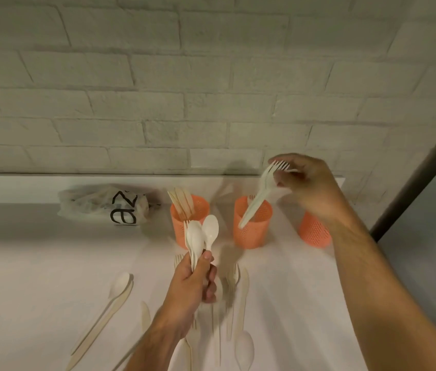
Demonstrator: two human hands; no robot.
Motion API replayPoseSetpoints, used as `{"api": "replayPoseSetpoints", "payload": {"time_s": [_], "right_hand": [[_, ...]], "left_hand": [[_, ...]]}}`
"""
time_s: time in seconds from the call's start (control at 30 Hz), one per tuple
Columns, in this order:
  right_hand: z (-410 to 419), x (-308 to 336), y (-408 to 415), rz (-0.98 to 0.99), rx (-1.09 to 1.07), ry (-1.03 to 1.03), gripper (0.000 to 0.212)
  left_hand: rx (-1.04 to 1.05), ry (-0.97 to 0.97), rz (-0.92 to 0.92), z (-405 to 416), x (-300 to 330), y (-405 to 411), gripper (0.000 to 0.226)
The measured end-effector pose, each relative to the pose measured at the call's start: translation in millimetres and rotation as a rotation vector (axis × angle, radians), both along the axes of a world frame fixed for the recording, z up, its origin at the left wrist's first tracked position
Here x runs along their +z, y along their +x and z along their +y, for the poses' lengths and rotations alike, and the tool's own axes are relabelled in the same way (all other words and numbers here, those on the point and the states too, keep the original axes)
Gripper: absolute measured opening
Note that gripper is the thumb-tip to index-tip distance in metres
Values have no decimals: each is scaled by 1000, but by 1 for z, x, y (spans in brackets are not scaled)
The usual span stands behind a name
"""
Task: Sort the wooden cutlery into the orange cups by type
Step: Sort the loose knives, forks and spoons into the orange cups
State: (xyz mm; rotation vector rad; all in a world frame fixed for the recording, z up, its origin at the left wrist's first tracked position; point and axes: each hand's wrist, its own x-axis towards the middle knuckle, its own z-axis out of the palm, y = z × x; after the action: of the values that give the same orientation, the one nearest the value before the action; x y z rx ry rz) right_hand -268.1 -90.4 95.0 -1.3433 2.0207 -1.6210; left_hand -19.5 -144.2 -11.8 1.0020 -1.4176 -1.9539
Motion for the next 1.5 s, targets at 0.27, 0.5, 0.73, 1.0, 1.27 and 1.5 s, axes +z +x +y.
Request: {"api": "replayPoseSetpoints", "payload": {"time_s": [0.27,0.5,0.73,1.0,1.27,1.5], "right_hand": [[-48,-33,-33,331,-53,267,26],[-43,-15,0,361,34,310,32],[-38,3,82,500,369,647,30],[-35,0,75,263,232,617,3],[-30,1,69,178,244,646,26],[-33,-6,61,176,173,575,27]], "left_hand": [[-52,29,55,5,6,-4,19],[-71,-167,-51,5,-1,-5,21],[69,-644,-363,6,-9,-15,14],[70,-663,-335,10,-11,-13,10],[28,-482,-167,12,-6,-14,19],[-66,-2,147,13,1,-16,19]]}}
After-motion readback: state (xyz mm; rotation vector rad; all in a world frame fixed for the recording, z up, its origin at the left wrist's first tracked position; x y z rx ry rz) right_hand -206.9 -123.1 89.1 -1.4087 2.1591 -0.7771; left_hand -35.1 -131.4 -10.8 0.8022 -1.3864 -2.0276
